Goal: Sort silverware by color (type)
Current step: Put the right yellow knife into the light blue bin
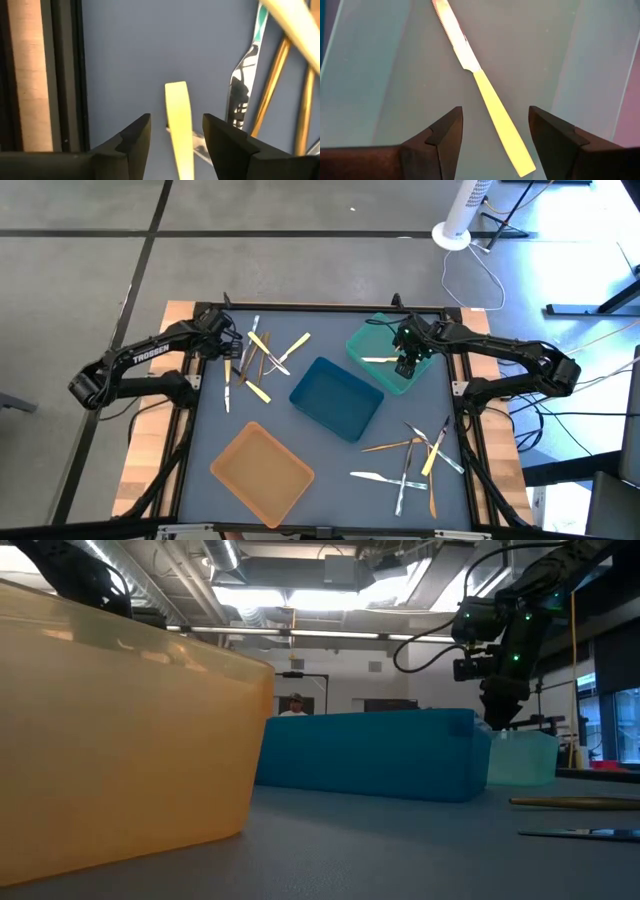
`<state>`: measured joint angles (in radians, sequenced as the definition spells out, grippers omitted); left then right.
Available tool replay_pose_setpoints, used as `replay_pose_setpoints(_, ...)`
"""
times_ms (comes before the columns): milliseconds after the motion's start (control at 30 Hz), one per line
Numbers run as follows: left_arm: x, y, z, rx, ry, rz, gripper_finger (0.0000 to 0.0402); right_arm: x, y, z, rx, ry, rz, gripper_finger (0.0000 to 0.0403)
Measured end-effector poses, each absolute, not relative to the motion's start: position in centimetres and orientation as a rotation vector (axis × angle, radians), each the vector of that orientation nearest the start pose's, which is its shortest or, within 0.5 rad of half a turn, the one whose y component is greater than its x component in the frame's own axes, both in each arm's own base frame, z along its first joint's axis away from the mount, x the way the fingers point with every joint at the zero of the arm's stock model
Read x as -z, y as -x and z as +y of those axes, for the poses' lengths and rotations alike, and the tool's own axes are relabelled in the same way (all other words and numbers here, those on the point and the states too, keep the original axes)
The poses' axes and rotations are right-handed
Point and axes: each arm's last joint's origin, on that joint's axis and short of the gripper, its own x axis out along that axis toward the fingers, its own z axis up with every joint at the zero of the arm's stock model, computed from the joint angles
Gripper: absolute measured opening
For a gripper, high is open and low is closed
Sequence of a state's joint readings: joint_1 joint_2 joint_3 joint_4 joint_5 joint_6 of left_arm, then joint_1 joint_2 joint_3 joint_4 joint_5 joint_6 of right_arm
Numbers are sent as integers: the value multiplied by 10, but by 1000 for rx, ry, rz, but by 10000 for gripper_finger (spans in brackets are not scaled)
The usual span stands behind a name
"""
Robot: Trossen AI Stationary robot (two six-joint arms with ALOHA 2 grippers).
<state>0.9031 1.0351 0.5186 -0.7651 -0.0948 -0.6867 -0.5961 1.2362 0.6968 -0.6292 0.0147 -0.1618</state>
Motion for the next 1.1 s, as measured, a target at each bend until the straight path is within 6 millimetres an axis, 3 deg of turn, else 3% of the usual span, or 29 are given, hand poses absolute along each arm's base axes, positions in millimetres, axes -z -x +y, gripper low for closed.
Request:
replay_pose_setpoints(433, -168, -95, 125, -1282, 1079, 875, 176, -190, -175, -119, 444, -200, 1171, 214)
replay_pose_setpoints(867, -137, -89, 117, -1296, 1119, 832, 176, -190, -175, -119, 444, -200, 1171, 214)
replay_pose_setpoints(1100, -133, -88, 115, -1300, 1118, 823, 176, -190, -175, -119, 444, -200, 1171, 214)
